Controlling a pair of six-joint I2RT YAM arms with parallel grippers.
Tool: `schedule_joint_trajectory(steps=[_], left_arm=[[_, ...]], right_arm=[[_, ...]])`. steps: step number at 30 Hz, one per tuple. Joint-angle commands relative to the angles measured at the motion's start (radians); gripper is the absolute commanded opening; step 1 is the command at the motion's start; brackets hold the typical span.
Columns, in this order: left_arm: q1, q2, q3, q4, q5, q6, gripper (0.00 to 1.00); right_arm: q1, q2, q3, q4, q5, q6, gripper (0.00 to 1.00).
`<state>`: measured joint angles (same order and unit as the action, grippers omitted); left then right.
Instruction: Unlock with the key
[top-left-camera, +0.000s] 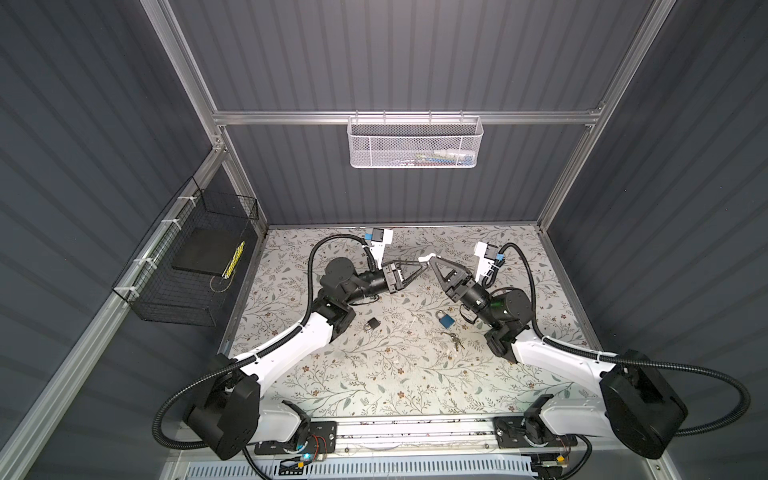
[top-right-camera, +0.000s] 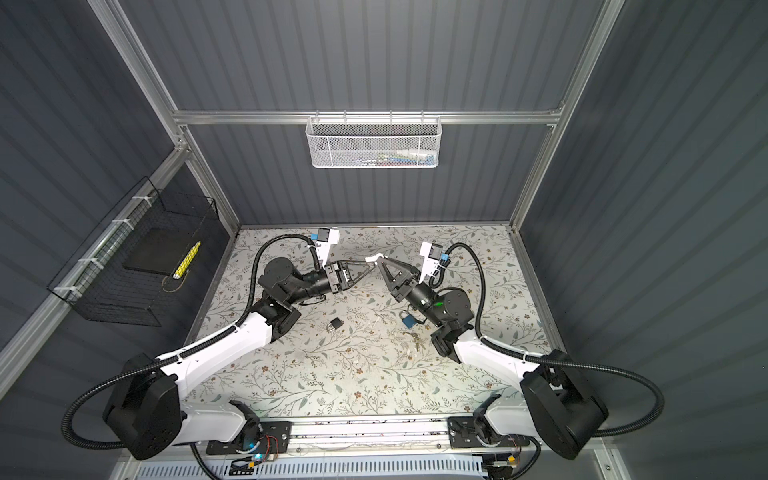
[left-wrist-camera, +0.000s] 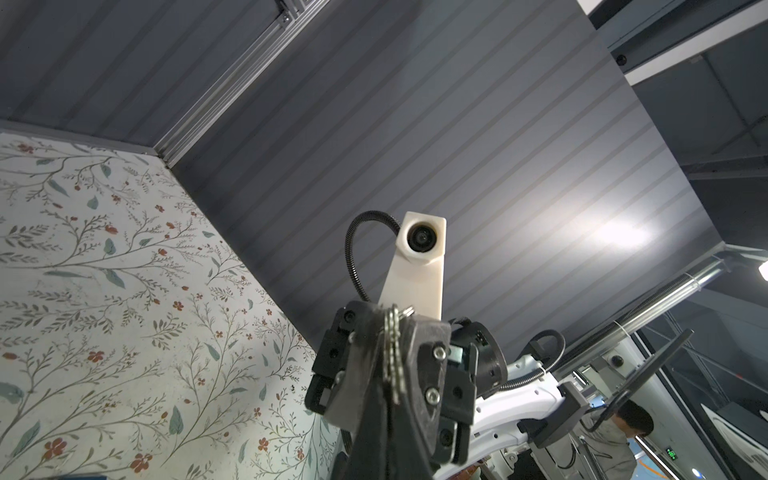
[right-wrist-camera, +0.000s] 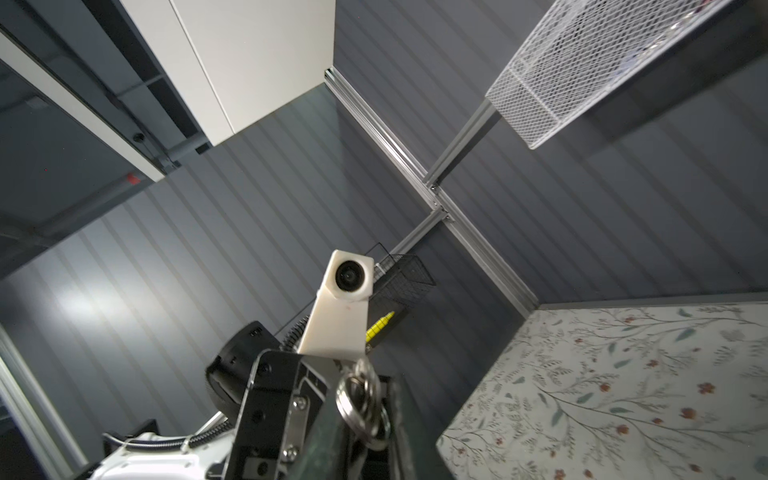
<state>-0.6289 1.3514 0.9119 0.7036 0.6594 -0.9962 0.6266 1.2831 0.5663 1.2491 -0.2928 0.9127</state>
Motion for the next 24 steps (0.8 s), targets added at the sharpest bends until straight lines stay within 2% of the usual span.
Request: schedule_joint_trajectory(steps=[1,6,10,14,16,18,24], left_arm=[[-0.002,-0.039,0.089,-0.289,-0.033,0.149,0.0],[0.005,-0.007,0.262,-0.799,-0.086,0.398,0.0],[0.008,0.071,0.418,-1.152,-0.127,0.57,0.0],[0.006,0.17,0.577,-1.433,-0.181,0.711,0.0],[0.005,0.225,0.649,-1.572,-0.226,0.775,0.0],[0.002,0.257,0.696,-1.651,-0.22,0.821,0.0],[0.001,0.214,0.697,-1.631,-0.162,0.859,0.0]], right_arm=[[-0.003,-0.057,-0.04,-0.084,0.066,-0.06,0.29],[-0.034,-0.171,-0.09,-0.305,0.159,-0.109,0.38],[-0.055,-0.283,-0.07,-0.596,0.207,-0.183,0.39],[-0.065,-0.314,0.052,-0.928,0.161,-0.308,0.4],[-0.068,-0.299,0.1,-1.02,0.136,-0.35,0.4],[-0.074,-0.281,0.117,-1.04,0.07,-0.38,0.4],[-0.093,-0.251,0.103,-0.965,-0.142,-0.38,0.43]])
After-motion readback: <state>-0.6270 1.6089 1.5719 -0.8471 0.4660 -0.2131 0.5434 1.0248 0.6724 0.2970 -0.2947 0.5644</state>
